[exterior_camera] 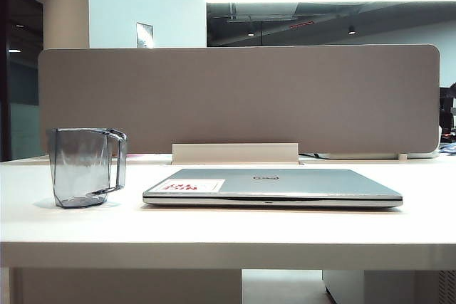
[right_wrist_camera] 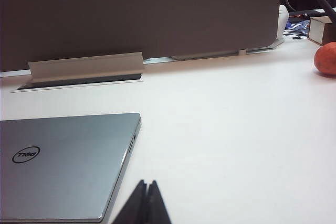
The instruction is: Pick up the water cup and place it on the right side of the laptop.
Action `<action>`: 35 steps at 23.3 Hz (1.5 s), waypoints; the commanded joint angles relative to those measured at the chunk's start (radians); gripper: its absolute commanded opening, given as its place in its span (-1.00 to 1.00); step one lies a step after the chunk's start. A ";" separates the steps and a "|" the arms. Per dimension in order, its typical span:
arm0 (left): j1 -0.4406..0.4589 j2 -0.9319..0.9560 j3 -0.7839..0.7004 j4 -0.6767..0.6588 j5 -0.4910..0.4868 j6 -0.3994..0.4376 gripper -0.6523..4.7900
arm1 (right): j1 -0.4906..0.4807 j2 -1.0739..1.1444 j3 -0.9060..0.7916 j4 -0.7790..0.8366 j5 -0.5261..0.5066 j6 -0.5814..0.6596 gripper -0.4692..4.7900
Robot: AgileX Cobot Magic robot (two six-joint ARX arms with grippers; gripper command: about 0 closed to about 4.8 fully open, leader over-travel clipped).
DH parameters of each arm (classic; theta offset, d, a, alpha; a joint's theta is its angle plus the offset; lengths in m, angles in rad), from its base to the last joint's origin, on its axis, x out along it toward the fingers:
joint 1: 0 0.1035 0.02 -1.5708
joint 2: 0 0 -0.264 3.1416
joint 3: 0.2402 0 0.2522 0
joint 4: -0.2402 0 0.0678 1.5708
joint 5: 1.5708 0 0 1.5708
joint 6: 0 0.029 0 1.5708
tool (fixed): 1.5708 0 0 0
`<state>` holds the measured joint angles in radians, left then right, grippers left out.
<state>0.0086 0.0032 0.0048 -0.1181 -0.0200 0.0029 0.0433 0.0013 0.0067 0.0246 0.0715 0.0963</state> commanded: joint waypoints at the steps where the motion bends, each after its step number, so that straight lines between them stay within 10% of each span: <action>1: -0.001 0.001 0.003 0.007 -0.002 -0.003 -0.78 | 0.000 -0.002 -0.006 0.008 0.005 -0.003 -0.85; 35: -0.001 0.001 0.003 0.006 0.005 -0.003 -0.78 | 0.006 0.013 0.106 -0.006 -0.179 0.016 -0.83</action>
<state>0.0086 0.0032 0.0048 -0.1173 -0.0185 0.0032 0.0498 0.0055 0.1043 0.0254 -0.1066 0.1116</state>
